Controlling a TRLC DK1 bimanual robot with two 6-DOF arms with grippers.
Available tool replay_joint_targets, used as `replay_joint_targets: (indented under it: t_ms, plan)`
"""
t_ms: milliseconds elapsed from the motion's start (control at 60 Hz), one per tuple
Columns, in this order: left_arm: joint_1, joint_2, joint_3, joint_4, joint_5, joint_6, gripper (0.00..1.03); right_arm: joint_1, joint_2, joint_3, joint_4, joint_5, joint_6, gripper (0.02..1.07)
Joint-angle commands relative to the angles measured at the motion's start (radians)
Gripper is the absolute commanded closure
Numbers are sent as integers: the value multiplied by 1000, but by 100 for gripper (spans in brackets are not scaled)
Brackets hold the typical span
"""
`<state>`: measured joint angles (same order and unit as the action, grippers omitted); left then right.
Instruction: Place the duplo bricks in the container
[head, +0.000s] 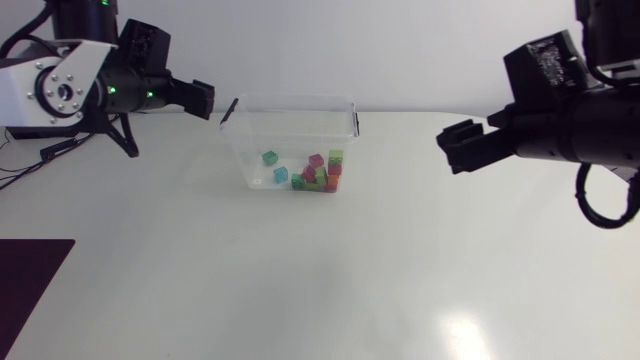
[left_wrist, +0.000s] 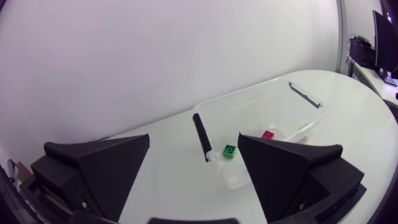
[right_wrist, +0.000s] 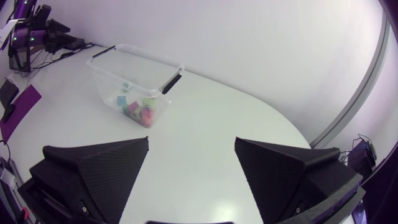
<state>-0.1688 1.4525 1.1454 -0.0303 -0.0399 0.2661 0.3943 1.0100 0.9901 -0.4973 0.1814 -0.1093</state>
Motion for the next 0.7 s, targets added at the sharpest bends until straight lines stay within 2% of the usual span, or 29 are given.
replay_joint_targets:
  t_ms: [0, 233, 500, 683]
  plan:
    - [14, -83, -70, 17, -12, 18, 4, -26, -47, -56, 8, 9, -18, 7]
    - [61, -268, -220, 36, -14, 18, 4, -84, -177, -153, 20, 9, -44, 7]
    - [149, -494, -420, 118, -14, 10, 4, -132, -321, -271, 43, 10, -56, 7]
    - [152, -656, -530, 133, -14, 10, 4, -155, -416, -338, 59, 10, -56, 7]
